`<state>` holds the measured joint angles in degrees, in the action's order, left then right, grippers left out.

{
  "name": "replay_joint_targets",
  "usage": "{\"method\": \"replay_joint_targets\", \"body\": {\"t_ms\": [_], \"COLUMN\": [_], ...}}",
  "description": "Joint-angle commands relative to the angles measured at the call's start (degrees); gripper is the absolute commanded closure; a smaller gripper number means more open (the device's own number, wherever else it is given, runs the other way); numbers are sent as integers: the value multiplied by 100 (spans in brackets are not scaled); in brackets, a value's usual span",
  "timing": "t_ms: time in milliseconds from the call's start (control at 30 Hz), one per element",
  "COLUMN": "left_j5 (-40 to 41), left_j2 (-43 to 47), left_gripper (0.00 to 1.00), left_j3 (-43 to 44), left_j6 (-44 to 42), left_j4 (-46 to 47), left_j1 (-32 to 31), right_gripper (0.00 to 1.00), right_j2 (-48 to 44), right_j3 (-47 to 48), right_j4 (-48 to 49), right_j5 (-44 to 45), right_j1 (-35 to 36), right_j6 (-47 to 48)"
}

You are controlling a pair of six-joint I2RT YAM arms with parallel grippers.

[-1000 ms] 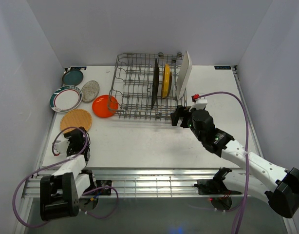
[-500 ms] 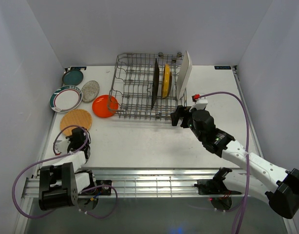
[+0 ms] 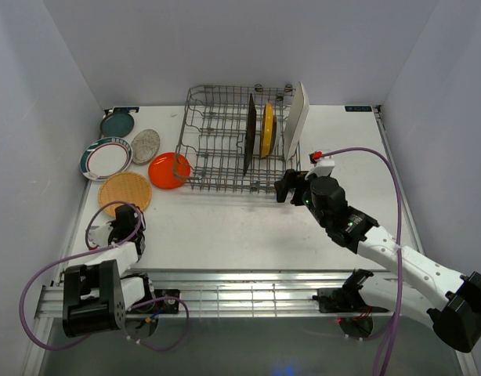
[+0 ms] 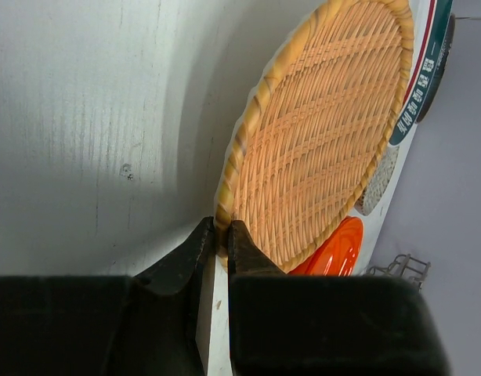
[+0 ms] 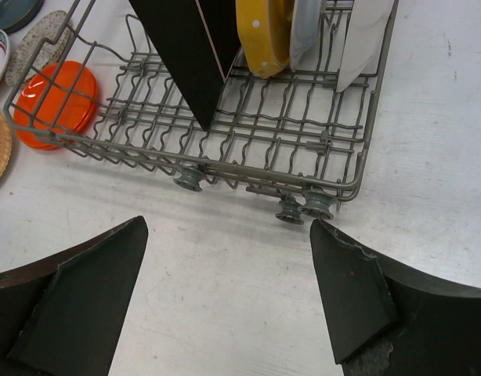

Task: Load the plates into the dish rack
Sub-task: Pick up the plate from the dish rack.

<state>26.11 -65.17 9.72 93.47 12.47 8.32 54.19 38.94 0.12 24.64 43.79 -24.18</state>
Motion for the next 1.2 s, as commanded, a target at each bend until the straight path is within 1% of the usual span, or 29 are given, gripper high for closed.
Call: {"method": "replay_joint_targets", "body": {"t_ms": [0,167,367,500,600,800,1000,1167], "left_j5": [-106,-281,-650,-537,-370,-413,-615,-739], "left_j2": [83,443,1339,1936,2358,3298,3616,3941], "left_gripper": [100,100,100,100,100,100,100,100], "left_j3": [-57,-66,-84,-137,-40,74,303,487], "left_j6": [-57,-136,-294,-373,-444,-549,-725,-821], "left_j4": [-350,-579,-1018,-1212,-1947,-2608,-3056,-3294], "left_j1": [21,21,21,21,21,21,30,21], "right_gripper": [10,10,10,10,10,10,10,10], "right_j2": [-76,-67,-32,21,56,38,91,126], "right_j3": [255,263,272,281,290,290,342,369], "right_j4": [208,199,199,199,199,208,208,356], "right_j5": [-12,-21,-38,-21,-39,-56,-398,-960], "right_j1": [7,7,7,7,7,7,7,7], "right_j6": [10,10,10,19,19,45,81,124]}}
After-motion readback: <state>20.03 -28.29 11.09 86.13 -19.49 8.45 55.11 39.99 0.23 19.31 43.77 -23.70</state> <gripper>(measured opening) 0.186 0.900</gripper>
